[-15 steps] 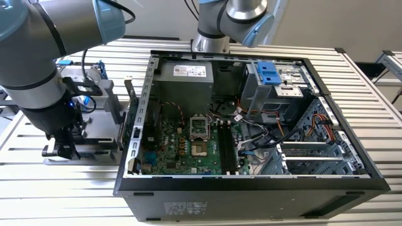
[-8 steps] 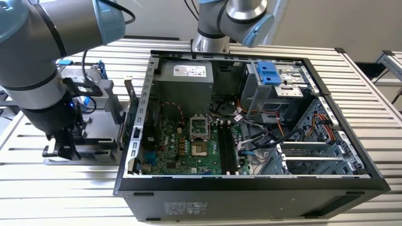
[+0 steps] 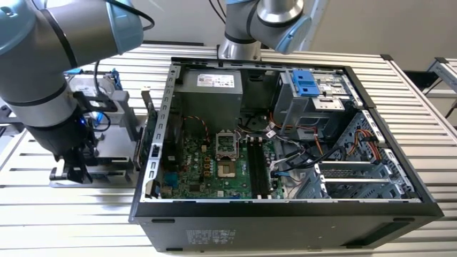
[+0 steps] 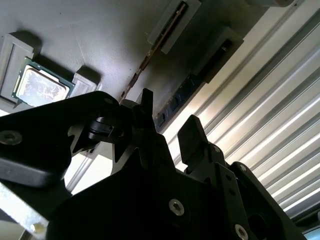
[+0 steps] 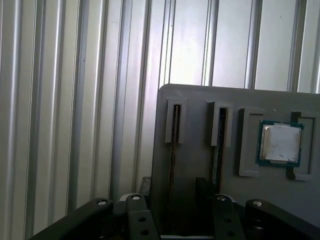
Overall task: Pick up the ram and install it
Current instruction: 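Pick up the ram and move it above insertion slot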
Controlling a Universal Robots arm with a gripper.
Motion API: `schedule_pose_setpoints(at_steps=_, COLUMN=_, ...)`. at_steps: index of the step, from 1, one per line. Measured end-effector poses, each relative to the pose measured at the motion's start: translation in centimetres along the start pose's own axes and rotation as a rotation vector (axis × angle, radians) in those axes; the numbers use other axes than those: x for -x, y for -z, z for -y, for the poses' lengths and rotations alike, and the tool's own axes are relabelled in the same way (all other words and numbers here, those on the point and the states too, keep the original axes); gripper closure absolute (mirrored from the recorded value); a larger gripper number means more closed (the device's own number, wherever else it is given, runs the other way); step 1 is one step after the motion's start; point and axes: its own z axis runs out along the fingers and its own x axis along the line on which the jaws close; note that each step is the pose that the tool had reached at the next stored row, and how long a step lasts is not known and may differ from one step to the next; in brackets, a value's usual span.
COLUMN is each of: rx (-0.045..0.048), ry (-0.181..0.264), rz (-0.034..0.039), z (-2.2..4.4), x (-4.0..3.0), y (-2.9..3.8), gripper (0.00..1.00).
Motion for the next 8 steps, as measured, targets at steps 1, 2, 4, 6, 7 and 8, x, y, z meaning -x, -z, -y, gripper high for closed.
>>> schedule_pose_setpoints(at_steps=1, rx=-0.0001, ry=0.000, rz=0.0001, z=0.00, x=-0.01, y=-0.06, gripper=0.00)
schedule_pose_setpoints(at_steps=2, rx=-0.0003, ry=0.000, rz=0.0002, z=0.01, x=-0.02, y=-0.12, gripper=0.00)
schedule_pose_setpoints(at_steps=4, rx=-0.0003, ry=0.000, rz=0.0001, z=0.01, x=-0.02, y=-0.21, gripper=0.00)
schedule_pose_setpoints(at_steps=6, rx=-0.0002, ry=0.000, rz=0.0001, z=0.01, x=-0.04, y=-0.30, gripper=0.00)
schedule_pose_setpoints(at_steps=7, rx=-0.0002, ry=0.000, rz=0.0001, z=0.01, x=-0.05, y=-0.35, gripper=0.00)
schedule_pose_setpoints(at_steps=8, rx=-0.0002, ry=0.000, rz=0.0001, z=0.02, x=-0.08, y=-0.40, gripper=0.00)
